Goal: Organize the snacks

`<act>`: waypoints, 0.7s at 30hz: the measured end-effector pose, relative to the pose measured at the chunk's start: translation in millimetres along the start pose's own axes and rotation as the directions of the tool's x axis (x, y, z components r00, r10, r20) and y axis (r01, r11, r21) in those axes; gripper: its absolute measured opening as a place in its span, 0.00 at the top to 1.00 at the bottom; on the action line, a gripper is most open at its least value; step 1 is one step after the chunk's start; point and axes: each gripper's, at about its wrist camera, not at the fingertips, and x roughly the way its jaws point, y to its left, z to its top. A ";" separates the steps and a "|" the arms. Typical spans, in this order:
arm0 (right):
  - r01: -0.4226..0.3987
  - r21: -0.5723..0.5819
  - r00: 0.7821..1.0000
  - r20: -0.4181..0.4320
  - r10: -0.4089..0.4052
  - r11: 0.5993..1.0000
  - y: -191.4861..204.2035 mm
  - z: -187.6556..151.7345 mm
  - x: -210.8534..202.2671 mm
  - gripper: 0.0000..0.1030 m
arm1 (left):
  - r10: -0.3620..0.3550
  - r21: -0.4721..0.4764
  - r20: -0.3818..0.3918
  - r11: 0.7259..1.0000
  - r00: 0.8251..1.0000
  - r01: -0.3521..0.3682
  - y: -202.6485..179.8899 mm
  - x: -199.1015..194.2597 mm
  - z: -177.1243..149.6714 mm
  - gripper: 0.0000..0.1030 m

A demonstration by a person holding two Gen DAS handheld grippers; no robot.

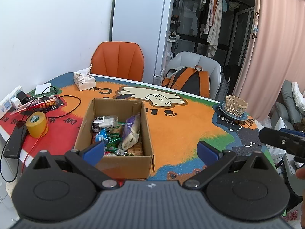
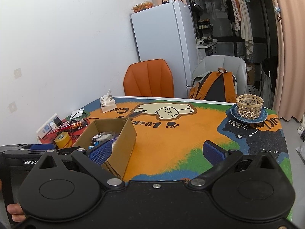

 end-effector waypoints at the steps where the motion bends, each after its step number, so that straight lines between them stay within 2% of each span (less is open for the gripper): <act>1: 0.000 -0.001 1.000 -0.001 0.000 1.000 0.0 -0.3 0.0 0.00 | 0.001 0.001 0.000 1.000 1.000 -0.001 0.0 0.1 0.2 0.00; 21: 0.002 -0.003 1.000 -0.011 -0.002 1.000 -1.1 0.1 2.1 0.00 | 0.007 0.002 -0.007 1.000 1.000 -0.007 2.6 2.9 -1.5 0.00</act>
